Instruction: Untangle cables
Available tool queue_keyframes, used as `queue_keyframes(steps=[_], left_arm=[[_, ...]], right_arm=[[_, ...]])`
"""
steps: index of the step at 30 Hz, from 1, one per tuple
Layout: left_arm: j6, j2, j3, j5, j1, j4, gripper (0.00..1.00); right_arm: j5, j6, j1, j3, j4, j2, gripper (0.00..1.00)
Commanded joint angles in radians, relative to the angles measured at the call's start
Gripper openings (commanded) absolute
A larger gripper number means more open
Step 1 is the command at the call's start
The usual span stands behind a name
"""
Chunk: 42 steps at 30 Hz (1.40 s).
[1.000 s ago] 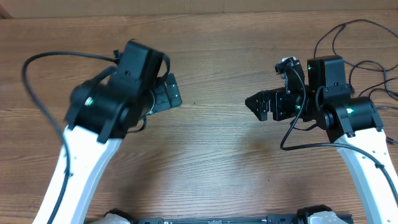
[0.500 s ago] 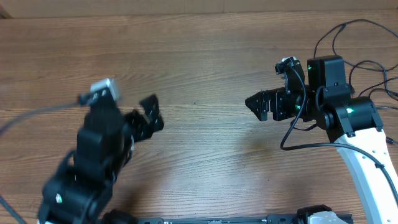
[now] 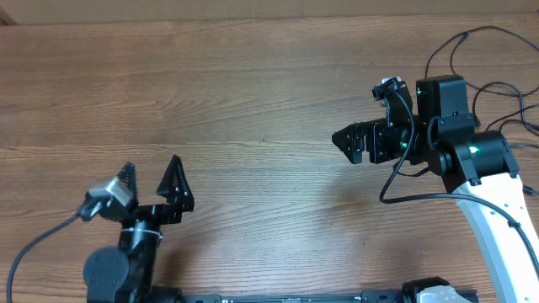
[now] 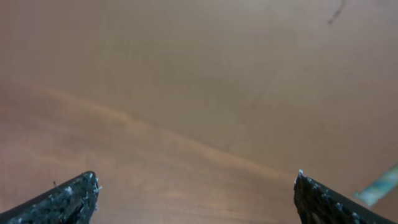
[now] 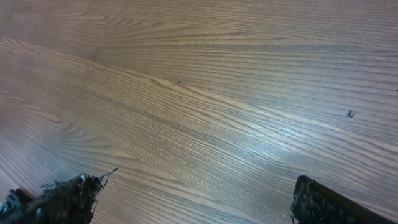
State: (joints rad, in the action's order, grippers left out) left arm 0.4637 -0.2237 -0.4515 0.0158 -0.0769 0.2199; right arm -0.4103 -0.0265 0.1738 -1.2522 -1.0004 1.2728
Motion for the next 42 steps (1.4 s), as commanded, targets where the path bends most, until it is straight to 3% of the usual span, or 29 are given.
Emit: queue_keyframes(steps=[1,13,19,25,42], left_arm=[[-0.117,0.065,0.079,-0.114,0.072,-0.072,1.0],[-0.263,0.107,0.207,-0.137,0.164,-0.124,1.0],[-0.265,0.223,0.338,-0.137,0.168,-0.161,1.0],[-0.255,0.221,0.449,-0.137,0.169,-0.197,1.0],[-0.34,0.221,0.446,-0.12,0.168,-0.147,1.0]], right_arm=[[0.006,-0.005,0.004,-0.012,0.003,-0.002,1.0],[0.006,-0.005,0.004,-0.012,0.003,-0.002,1.0],[0.005,-0.005,0.004,-0.012,0.003,-0.002,1.0],[0.005,-0.005,0.004,-0.012,0.003,-0.002,1.0],[0.005,-0.005,0.004,-0.012,0.003,-0.002,1.0]])
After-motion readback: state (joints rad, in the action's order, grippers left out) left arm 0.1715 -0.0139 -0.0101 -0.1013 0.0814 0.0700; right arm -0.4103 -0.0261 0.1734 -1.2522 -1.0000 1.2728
